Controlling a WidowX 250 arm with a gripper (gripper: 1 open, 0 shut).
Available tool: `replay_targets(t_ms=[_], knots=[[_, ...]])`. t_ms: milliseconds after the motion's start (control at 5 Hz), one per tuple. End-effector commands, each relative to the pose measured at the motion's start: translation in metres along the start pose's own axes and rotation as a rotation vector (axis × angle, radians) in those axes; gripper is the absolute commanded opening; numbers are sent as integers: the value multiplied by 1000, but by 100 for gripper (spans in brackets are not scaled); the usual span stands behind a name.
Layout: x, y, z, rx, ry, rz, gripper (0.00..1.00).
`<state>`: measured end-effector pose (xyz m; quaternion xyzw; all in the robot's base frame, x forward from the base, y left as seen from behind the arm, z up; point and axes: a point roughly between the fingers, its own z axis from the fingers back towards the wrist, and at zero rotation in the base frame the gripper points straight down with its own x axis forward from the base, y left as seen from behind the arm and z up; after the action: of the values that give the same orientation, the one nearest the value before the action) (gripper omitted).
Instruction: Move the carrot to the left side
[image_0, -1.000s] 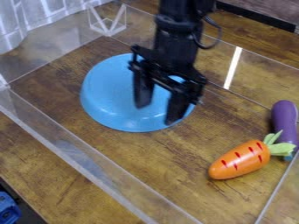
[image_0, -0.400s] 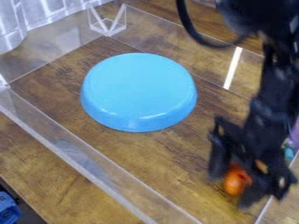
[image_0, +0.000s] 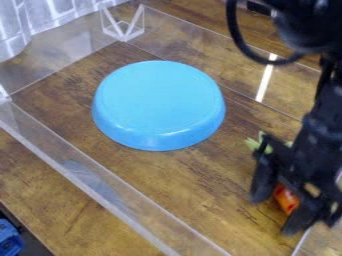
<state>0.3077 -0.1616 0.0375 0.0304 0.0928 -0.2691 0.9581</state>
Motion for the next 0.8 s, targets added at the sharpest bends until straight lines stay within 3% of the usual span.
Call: replay_targets(t_ms=[0,200,400,600], knots=[[-9,8,58,29,-118,-60,0],[-14,3,58,32,-122,-116,0],[-18,6,53,43,-157,-126,0],[-11,7,37,45,-154,-151,100]])
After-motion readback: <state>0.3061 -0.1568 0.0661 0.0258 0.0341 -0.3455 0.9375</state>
